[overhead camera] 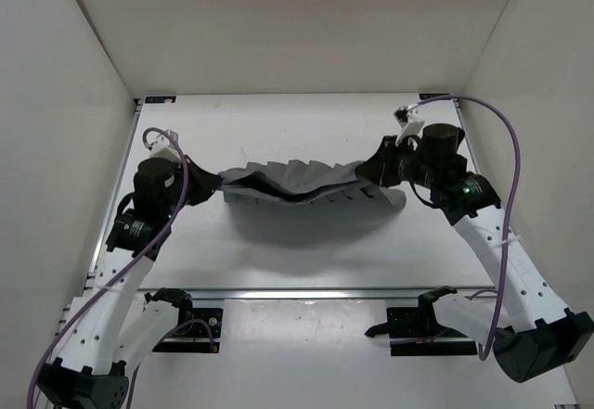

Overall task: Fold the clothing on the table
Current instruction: Flatten the skirt out, then fold the skirt

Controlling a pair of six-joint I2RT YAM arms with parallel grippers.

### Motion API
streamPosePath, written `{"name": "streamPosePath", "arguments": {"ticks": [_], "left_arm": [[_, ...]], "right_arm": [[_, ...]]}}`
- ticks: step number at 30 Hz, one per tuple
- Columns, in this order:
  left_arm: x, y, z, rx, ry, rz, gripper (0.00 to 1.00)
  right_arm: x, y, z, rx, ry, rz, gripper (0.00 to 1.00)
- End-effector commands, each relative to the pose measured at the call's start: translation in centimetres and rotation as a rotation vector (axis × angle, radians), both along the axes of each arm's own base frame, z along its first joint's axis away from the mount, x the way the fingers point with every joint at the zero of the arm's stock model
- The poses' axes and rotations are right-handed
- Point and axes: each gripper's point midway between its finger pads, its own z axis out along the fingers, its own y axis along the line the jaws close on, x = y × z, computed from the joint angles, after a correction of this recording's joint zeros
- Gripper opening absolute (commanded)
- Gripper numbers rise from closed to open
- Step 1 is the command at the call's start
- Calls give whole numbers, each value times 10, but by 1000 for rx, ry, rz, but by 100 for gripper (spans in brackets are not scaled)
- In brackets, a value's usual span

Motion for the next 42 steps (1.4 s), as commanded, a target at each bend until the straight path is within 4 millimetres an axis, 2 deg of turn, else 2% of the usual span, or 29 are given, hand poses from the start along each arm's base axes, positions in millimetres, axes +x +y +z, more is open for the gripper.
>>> {"name": "streamPosePath", "arguments": {"ticks": [1,2,3,4,5,6,7,8,9,10,11,12,13,15,17,19,20,21,23,24,26,27,28,29,30,31,32,36,42], "left_arm": [[19,-14,9,-21,3,-61,0],[31,-15,15,-27,-24,-61,0],[46,-19,19,-34,-30,-76,0],[65,-18,22,-26,-25,-62,0],[75,-21,26,-14,-37,-72,0],[94,-22,36,-1,-48,-71,0],[111,-25,56,-4,-82,-74,0],[118,-24,69,3,-109,-68,0],[133,-23,84,6,-133,-66,0],[143,-25,106,-2,-173,-75,0],[146,-22,131,-2,-226,-66,0],[152,-21,138,1,-246,-61,0],[154,-19,155,0,-288,-55,0],[154,-18,170,4,-321,-51,0],[145,-13,172,18,-330,-28,0],[139,-12,153,14,-308,-24,0],[134,-9,132,19,-272,-17,0],[134,-9,119,11,-253,-14,0],[121,-10,61,8,-153,-26,0],[118,-7,44,12,-120,-15,0],[97,-6,-22,6,3,-8,0],[82,-6,-57,7,79,-10,0],[75,-7,-71,-3,107,-12,0],[59,-5,-103,-9,177,-14,0],[41,-4,-132,-22,245,-17,0],[25,-5,-154,-31,296,-31,0],[17,-5,-163,-40,319,-34,0],[-27,-14,-186,-27,398,-80,0],[-71,-18,-168,-62,359,-104,0]], "right_arm": [[26,9,20,-2,-78,56,0],[45,9,17,-12,-62,42,0],[58,9,33,-16,-99,41,0],[75,13,19,-34,-56,62,0],[100,15,25,-41,-54,56,0],[111,16,53,-49,-105,55,0],[126,18,48,-74,-85,59,0],[144,22,74,-89,-150,37,0],[146,26,111,-91,-224,40,0],[155,28,108,-128,-214,32,0],[166,30,131,-123,-273,17,0],[162,29,164,-111,-337,16,0],[163,29,176,-108,-358,18,0],[163,23,184,-114,-380,4,0],[167,20,174,-95,-380,6,0],[168,15,130,-79,-302,24,0],[167,6,135,-50,-324,11,0],[165,4,105,-54,-266,21,0],[165,-4,50,-39,-150,15,0],[163,-7,37,-35,-124,9,0],[150,-13,-27,-32,33,-10,0],[144,-13,-34,-20,48,-20,0],[129,-16,-66,-28,125,-26,0],[115,-21,-96,-13,206,-46,0],[108,-22,-99,28,229,-52,0],[83,-21,-126,47,319,-56,0],[66,-26,-154,46,392,-70,0],[-5,-41,-203,-91,572,-139,0],[-77,-43,-207,-20,643,-134,0]]}}
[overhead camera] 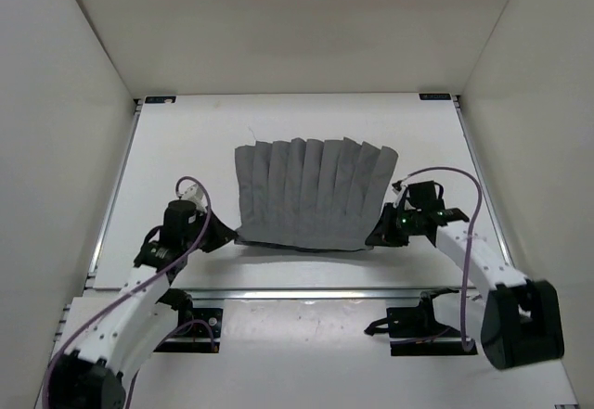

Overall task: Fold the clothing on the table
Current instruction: Fold the skirt

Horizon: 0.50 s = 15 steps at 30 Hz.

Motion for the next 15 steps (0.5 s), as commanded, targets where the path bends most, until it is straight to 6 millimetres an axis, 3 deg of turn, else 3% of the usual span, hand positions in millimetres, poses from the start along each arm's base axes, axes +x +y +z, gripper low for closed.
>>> {"name": "streamPosePath", "arguments": {"ticks": [1,6,10,13,15], "left_arm": [[-20,3,12,-30,-11,24,0],[-35,-6,51,-67,-86,-26,0],[-40,0,88,-68,-171,-25,0],[-39,10,127,-65,-250,10,0],[-37,11,151,-50,-297,3,0]], "right_arm": [[-21,1,17,44,-23,-33,0],[-33,-6,59,79,-123,-42,0],[-41,-16,87,86,-192,-34,0],[-43,-20,107,50,-239,-42,1],[-39,-20,132,44,-307,-38,0]]}}
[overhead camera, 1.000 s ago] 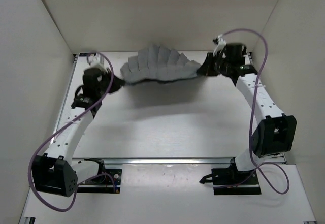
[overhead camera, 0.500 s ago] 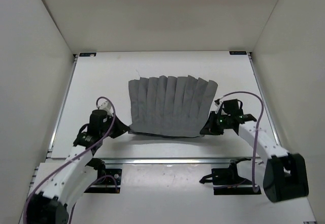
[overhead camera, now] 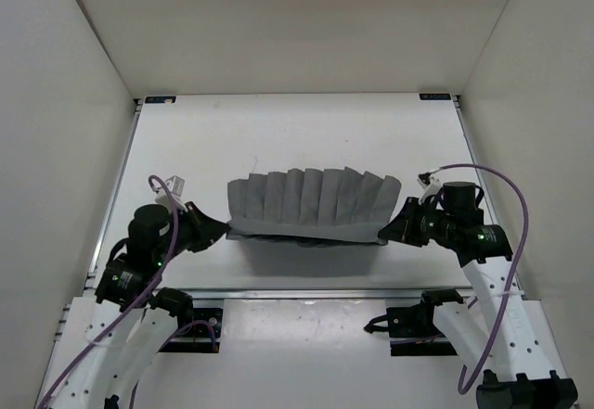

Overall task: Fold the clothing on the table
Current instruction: Fold the skirt

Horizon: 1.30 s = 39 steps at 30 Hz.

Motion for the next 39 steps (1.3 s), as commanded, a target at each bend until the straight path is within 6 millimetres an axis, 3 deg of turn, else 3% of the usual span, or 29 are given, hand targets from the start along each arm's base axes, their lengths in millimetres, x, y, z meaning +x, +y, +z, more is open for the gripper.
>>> {"name": "streamPosePath", "arguments": {"ticks": [1,2,4,5,16,24,27,28,29,30,31,32,34,35,37,39], "left_arm": [[6,12,33,42,-68,46,0],[10,12,38,53,-84,39,0],[17,7,30,44,-69,33,0],[23,3,33,26,-89,29,0],[90,4,-7,71,-25,83,0],[140,0,-25,111,19,74,0],[163,-2,-26,131,25,73,0],[169,3,-34,142,48,84,0],[177,1,-39,153,61,85,0],[185,2,-46,164,83,90,0],[190,7,-50,164,94,102,0],[200,9,-52,154,101,111,0],[213,18,-56,118,107,148,23],[219,25,-54,80,101,167,44],[220,31,-50,37,99,181,53],[210,33,-51,49,104,167,59]], "right_arm": [[4,-6,33,-41,-93,-11,0],[10,-7,42,-45,-121,-12,0],[17,-5,47,-33,-139,-17,0],[22,-5,44,-21,-128,-16,0],[75,-7,16,45,-53,-75,0],[117,-32,-9,54,28,-204,0],[138,-35,-12,59,25,-219,0],[146,-38,-17,54,40,-229,0],[158,-36,-8,58,11,-230,0],[168,-35,-15,48,18,-230,0],[183,-33,-16,53,13,-214,3],[201,-33,-15,60,-16,-209,16],[223,-31,-15,79,-29,-192,39],[234,-30,-3,78,-65,-193,48],[243,-38,-4,25,-69,-230,53],[234,-45,-13,-40,-27,-265,55]]}}
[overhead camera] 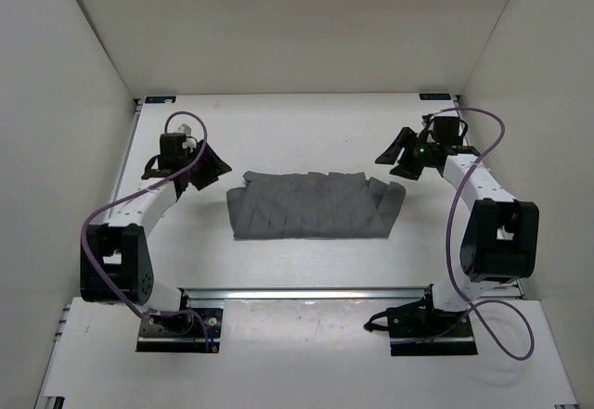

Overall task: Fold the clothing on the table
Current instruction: Fold the skirt

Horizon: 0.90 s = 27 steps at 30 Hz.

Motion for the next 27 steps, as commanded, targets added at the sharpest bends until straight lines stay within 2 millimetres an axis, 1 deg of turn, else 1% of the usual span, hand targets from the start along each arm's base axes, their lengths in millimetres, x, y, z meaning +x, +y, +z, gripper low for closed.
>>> {"name": "streamPosePath", "arguments": {"ticks": [1,2,3,4,5,6,7,8,9,10,11,13,14,15,18,19,21,23,24,26,27], "left_arm": [[-2,3,29,-14,-96,-16,64],[-10,0,25,4,-81,-43,65],[-18,-2,24,20,-67,-61,66],[-32,-3,16,30,-40,-72,67],[-42,-3,14,35,-39,-74,68],[-50,-1,8,38,-22,-72,67],[-64,-2,1,44,-8,-73,68],[-81,-2,-17,51,39,-83,68],[-86,-1,-15,52,27,-66,69],[-97,1,-22,55,37,-61,69],[-105,3,-29,54,46,-40,69],[-117,2,-41,47,66,-46,69],[-123,2,-46,35,73,-30,69],[-127,-2,-49,34,78,-42,69],[-141,-7,-64,0,105,-31,70],[-140,-8,-63,-9,93,-20,69],[-144,-8,-70,-20,105,-2,69],[-147,-12,-73,-32,106,-11,69],[-148,-13,-75,-28,109,-12,69],[-150,-16,-79,-21,122,-22,70],[-151,-17,-80,-22,122,-23,69]], "right_arm": [[6,-12,24,-108,-82,-58,57],[-5,-15,21,-145,-73,-79,59],[-21,-17,12,-181,-45,-87,61],[-38,-17,-5,-193,9,-83,62],[-48,-18,-5,-208,14,-88,62],[-63,-18,-14,-207,41,-87,62],[-78,-18,-29,-204,83,-84,63],[-85,-17,-30,-195,85,-93,63],[-94,-20,-37,-204,101,-106,64],[-107,-12,-46,-212,128,-82,66],[-113,-12,-50,-219,130,-91,66],[-129,-10,-62,-231,161,-97,66],[-133,-11,-67,-217,165,-114,66],[-136,-9,-68,-207,159,-109,66],[-150,-6,-88,-173,216,-125,66],[-152,-4,-91,-175,215,-113,66],[-155,-1,-98,-177,228,-107,66],[-155,2,-107,-167,238,-107,66],[-149,3,-105,-161,209,-114,65],[-147,4,-113,-166,227,-118,61],[-146,6,-112,-163,221,-105,56]]}}
